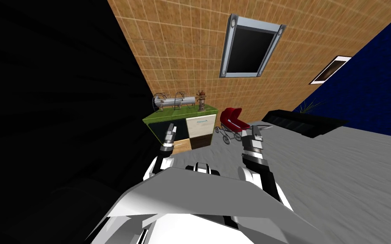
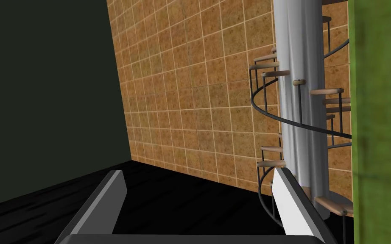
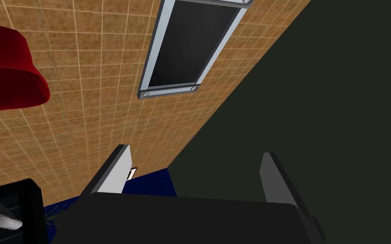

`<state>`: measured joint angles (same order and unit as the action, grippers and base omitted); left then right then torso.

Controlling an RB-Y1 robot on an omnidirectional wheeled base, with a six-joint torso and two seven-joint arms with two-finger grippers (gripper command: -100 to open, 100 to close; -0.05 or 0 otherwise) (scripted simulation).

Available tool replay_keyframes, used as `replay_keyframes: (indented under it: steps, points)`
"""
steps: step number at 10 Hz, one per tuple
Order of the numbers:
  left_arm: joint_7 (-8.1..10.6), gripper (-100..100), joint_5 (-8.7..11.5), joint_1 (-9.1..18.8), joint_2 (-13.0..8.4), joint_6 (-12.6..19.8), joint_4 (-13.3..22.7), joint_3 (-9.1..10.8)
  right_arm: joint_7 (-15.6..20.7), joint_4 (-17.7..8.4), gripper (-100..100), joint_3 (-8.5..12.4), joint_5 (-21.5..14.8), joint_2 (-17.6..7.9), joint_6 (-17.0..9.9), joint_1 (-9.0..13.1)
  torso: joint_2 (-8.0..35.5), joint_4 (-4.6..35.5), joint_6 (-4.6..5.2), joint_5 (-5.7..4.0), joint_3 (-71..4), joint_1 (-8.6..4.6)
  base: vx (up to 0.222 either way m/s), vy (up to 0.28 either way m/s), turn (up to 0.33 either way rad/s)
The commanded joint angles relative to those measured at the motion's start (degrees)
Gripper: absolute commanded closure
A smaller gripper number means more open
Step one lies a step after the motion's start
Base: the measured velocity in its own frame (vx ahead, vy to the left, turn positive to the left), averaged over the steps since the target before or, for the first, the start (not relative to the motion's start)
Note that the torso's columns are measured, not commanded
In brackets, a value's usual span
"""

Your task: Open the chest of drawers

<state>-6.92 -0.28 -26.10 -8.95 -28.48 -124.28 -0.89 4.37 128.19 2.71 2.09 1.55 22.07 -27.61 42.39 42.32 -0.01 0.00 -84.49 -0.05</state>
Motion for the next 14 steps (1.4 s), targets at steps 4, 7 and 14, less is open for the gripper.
replay_keyframes:
  steps: [4, 7, 14]
  points:
    - [0.83, -100, 1.7, 1.5, 0.3, 2.3, 6.6, 2.10, 0.0, 0.0, 0, 0.0, 0.0, 0.0, 0.0, 0.0, 0.0, 0.0, 0.01, 0.04, 0.0, 0.20, 0.153, -0.141, 0.046]
    - [1.10, -100, 2.3, 2.2, -0.4, 3.3, 9.6, 2.88, 0.0, 0.0, 0, 0.0, 0.0, 0.0, 0.0, 0.0, -0.1, 0.0, 0.01, -0.01, -0.1, 0.04, 0.124, -0.121, 0.039]
    - [1.83, -100, 4.1, 4.0, -0.5, 5.9, 17.6, 5.07, 0.0, 0.0, 0, 0.0, 0.0, 0.0, 0.0, 0.0, -0.2, -0.1, 0.01, -0.03, -0.1, -0.06, 0.128, -0.139, 0.043]
